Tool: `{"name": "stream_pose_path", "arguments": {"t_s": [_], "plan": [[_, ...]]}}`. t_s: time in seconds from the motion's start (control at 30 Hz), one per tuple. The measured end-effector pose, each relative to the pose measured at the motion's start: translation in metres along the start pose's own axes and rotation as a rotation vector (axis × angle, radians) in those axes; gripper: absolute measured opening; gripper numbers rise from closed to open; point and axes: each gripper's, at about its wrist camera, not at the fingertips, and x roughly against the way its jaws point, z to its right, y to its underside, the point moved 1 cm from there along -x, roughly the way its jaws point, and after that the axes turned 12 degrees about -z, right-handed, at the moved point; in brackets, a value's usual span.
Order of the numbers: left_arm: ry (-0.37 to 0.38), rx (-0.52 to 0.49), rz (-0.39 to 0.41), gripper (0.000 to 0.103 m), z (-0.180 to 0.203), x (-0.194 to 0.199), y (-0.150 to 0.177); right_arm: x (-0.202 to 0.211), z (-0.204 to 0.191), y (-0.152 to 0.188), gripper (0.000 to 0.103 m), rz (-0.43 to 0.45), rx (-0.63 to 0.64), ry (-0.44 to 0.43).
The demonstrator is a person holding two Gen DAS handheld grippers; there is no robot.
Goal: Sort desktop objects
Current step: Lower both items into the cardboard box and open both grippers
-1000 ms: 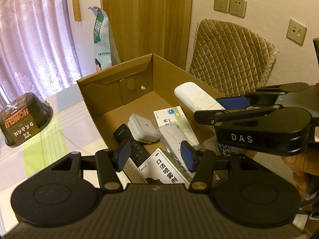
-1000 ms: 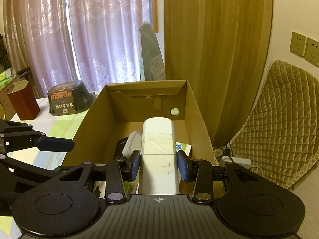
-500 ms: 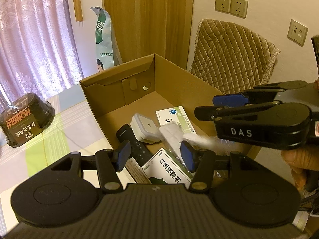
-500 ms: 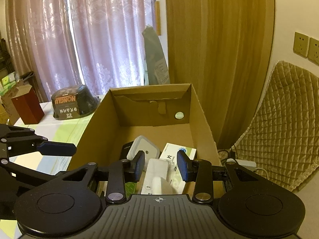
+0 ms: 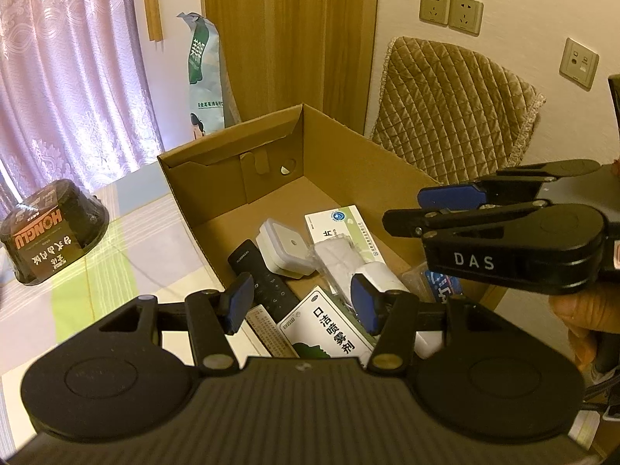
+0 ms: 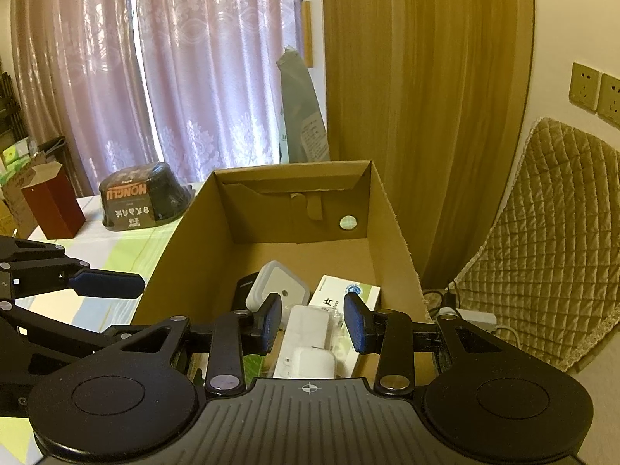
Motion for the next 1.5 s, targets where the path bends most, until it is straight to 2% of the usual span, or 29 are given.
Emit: {"name": "stream_pose_path", "arguments": {"t_s": [0.4,0.63,0.7,0.73,0.93,1.17,1.33,1.4,1.5], "plan": [[0.001,-0.003,-0.001,0.051,-0.002,0.001,0.002,-0.004,0.002,0.006,0.04,-0.025,-0.001,0.018],[-0.01,0.003,-0.005,0.058,-0.003,-0.002,0.003,-0.008,0.005,0.01,0.04,-0.043,-0.003,0.029],[-0.014,0.003,-0.004,0.062,-0.003,-0.003,0.004,-0.008,0.006,0.011,0.077,-0.036,-0.004,0.042],[-0.015,0.003,-0.003,0.063,-0.003,-0.003,0.004,-0.007,0.005,0.012,0.089,-0.022,-0.001,0.054],[-0.016,0.009,0.0,0.068,-0.004,-0.003,0.006,-0.005,0.007,0.014,0.089,-0.021,0.003,0.05],[-0.027,0.006,0.011,0.081,-0.004,0.001,0.008,-0.002,0.007,0.013,0.089,-0.02,0.007,0.061],[-0.049,-0.003,0.024,0.099,-0.004,0.005,0.013,0.001,0.008,0.014,0.089,-0.026,0.005,0.061],[-0.063,-0.012,0.031,0.102,-0.002,0.007,0.014,0.004,0.009,0.014,0.103,-0.024,-0.001,0.06],[-0.077,-0.019,0.031,0.102,-0.001,0.01,0.016,0.01,0.008,0.014,0.103,-0.02,-0.004,0.058]]}}
